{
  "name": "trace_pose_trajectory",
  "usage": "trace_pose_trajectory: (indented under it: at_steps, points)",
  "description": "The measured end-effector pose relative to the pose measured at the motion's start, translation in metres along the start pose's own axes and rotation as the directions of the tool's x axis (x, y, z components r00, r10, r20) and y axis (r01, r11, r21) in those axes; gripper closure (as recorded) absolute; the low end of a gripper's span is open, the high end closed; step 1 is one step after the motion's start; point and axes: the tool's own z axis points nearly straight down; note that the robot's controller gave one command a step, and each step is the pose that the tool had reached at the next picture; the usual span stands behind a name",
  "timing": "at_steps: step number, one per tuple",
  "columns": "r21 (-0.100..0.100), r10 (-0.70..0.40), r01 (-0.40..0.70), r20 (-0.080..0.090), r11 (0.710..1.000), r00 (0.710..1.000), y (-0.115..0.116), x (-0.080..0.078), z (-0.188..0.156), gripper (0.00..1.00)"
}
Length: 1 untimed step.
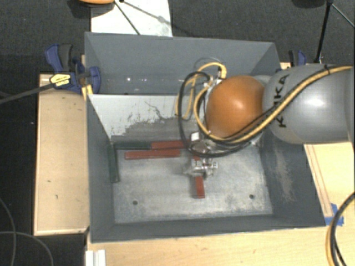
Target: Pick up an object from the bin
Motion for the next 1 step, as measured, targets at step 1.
trace_pose_trajectory:
  at_steps: [1]
  points:
    - [-0.003,0.001,-0.001,0.0,1.0,1.0,0.0015,0.0002,-0.0046,1.0]
